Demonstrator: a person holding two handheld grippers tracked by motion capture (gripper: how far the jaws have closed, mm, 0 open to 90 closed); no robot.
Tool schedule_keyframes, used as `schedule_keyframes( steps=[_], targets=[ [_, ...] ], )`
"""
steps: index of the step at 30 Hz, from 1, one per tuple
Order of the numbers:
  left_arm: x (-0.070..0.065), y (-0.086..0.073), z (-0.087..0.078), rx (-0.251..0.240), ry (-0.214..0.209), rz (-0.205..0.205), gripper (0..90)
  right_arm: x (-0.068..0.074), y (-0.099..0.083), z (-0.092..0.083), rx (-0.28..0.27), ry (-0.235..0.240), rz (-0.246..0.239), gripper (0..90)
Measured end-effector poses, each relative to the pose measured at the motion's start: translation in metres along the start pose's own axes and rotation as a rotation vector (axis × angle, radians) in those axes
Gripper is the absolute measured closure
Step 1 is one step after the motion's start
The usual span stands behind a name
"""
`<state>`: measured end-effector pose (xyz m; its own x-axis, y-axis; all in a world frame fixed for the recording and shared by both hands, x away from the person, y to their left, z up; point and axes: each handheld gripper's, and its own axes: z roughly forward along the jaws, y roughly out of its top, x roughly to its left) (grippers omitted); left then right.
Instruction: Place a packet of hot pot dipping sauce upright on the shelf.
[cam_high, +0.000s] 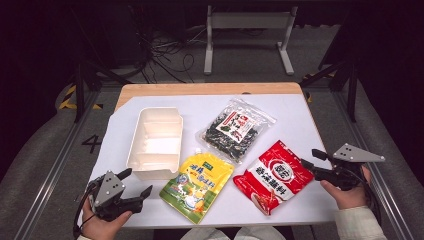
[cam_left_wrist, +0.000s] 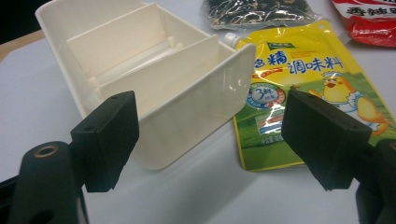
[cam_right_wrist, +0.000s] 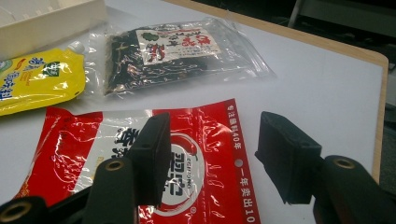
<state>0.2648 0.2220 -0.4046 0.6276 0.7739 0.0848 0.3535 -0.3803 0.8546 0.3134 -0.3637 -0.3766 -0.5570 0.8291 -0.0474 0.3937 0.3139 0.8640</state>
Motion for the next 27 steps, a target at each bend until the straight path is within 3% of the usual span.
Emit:
schedule_keyframes(
  steps=[10,22,27],
  targets=[
    [-0.003,0.001,0.001,0.001,-0.012,0.003,20.3,-0.004,-0.002,-0.004,0.010,0.007,0.022,43.2],
    [-0.005,0.002,0.004,0.005,-0.043,0.020,20.8,-0.012,-0.011,0.008,0.144,0.041,0.113,42.4],
    [-0.005,0.002,0.004,0.008,-0.041,0.019,20.8,-0.015,-0.015,0.015,0.194,0.029,0.139,42.2]
  ],
)
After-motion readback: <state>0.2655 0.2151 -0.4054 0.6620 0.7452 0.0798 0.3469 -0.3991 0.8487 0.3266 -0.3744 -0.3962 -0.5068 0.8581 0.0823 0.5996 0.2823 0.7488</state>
